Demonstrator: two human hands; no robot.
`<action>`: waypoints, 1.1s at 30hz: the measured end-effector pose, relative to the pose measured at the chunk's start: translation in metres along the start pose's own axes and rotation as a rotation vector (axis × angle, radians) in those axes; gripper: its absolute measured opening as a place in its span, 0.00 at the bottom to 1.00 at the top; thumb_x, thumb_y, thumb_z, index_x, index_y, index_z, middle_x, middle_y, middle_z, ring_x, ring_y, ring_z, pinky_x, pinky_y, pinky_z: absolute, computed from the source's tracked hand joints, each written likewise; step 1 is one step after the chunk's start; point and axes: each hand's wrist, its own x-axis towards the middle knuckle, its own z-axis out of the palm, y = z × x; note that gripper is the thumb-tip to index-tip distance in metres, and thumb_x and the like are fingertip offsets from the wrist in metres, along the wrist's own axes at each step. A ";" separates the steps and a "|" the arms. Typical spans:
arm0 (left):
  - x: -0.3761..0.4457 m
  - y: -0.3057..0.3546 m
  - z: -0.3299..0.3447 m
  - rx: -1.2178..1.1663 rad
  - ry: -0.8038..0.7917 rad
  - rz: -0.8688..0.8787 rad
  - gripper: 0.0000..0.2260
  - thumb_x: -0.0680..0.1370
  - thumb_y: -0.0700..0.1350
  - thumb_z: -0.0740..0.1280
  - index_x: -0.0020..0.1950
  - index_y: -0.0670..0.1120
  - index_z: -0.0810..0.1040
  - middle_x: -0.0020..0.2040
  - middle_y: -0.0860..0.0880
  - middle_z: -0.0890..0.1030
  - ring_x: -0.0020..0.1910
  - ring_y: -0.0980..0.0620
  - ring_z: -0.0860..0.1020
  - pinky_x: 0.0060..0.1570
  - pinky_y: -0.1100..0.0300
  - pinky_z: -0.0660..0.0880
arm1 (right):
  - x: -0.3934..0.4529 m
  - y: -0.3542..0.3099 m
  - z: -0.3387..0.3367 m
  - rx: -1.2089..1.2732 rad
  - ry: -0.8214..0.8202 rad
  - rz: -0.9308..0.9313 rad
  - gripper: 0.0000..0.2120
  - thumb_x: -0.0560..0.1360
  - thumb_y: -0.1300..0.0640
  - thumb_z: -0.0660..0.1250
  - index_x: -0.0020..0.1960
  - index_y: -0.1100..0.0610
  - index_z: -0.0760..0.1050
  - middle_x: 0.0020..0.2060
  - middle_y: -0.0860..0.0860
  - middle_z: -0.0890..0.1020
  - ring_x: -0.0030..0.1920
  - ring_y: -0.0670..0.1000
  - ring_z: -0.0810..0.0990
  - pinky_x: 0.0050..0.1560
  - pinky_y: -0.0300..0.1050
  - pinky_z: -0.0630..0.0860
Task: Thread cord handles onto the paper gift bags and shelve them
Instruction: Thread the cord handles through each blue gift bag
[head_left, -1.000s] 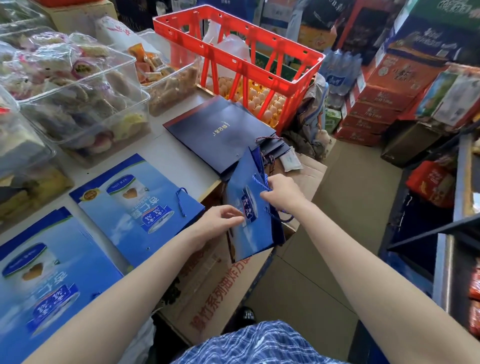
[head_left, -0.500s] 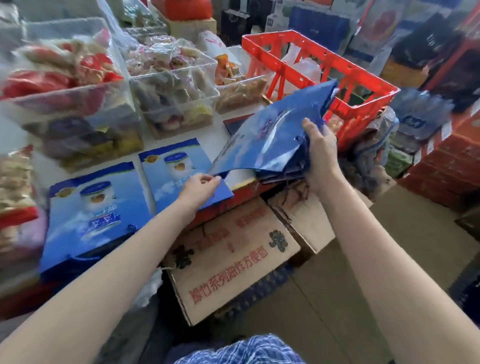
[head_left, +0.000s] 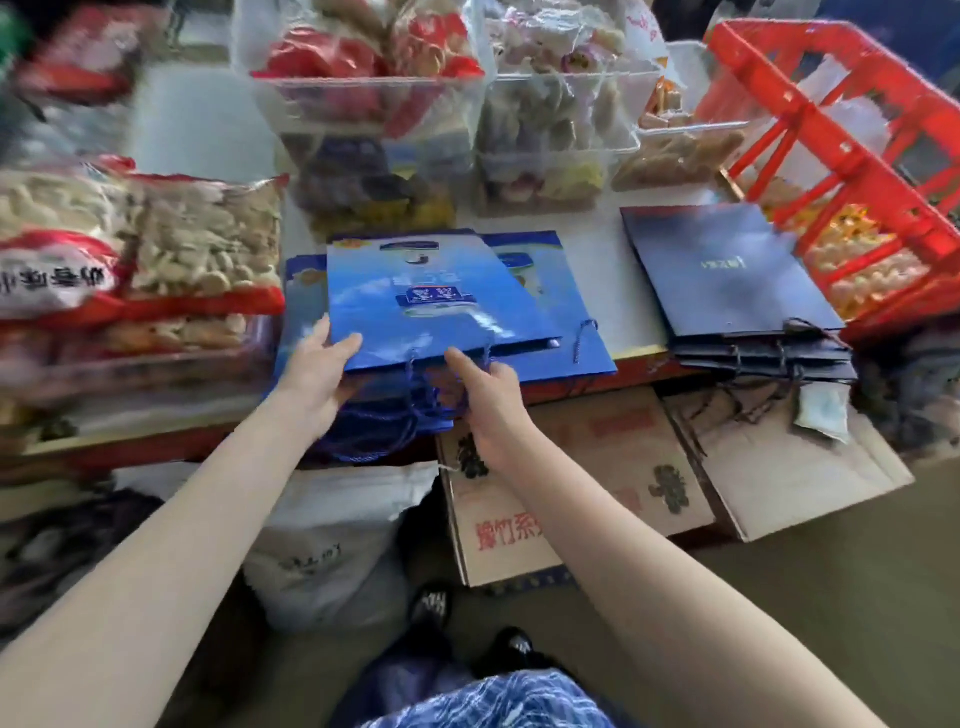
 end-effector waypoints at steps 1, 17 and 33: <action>0.009 -0.003 -0.018 0.097 0.076 0.016 0.16 0.80 0.37 0.60 0.67 0.46 0.70 0.58 0.49 0.78 0.51 0.51 0.78 0.50 0.52 0.75 | 0.004 0.008 0.006 -0.089 -0.009 0.060 0.08 0.77 0.60 0.64 0.39 0.57 0.71 0.43 0.60 0.82 0.33 0.50 0.77 0.30 0.38 0.72; 0.052 -0.056 -0.079 0.876 0.219 -0.068 0.39 0.65 0.61 0.74 0.67 0.41 0.65 0.65 0.42 0.71 0.65 0.42 0.69 0.62 0.45 0.69 | 0.082 0.045 0.034 -1.214 0.069 -0.073 0.50 0.68 0.38 0.71 0.75 0.63 0.49 0.72 0.60 0.56 0.72 0.61 0.58 0.70 0.53 0.59; 0.056 -0.052 -0.093 0.828 0.129 -0.005 0.30 0.67 0.55 0.75 0.62 0.43 0.71 0.60 0.44 0.75 0.60 0.44 0.73 0.59 0.48 0.72 | 0.099 0.031 0.019 -1.124 -0.118 0.005 0.43 0.71 0.49 0.72 0.76 0.60 0.52 0.73 0.56 0.57 0.72 0.56 0.61 0.69 0.48 0.62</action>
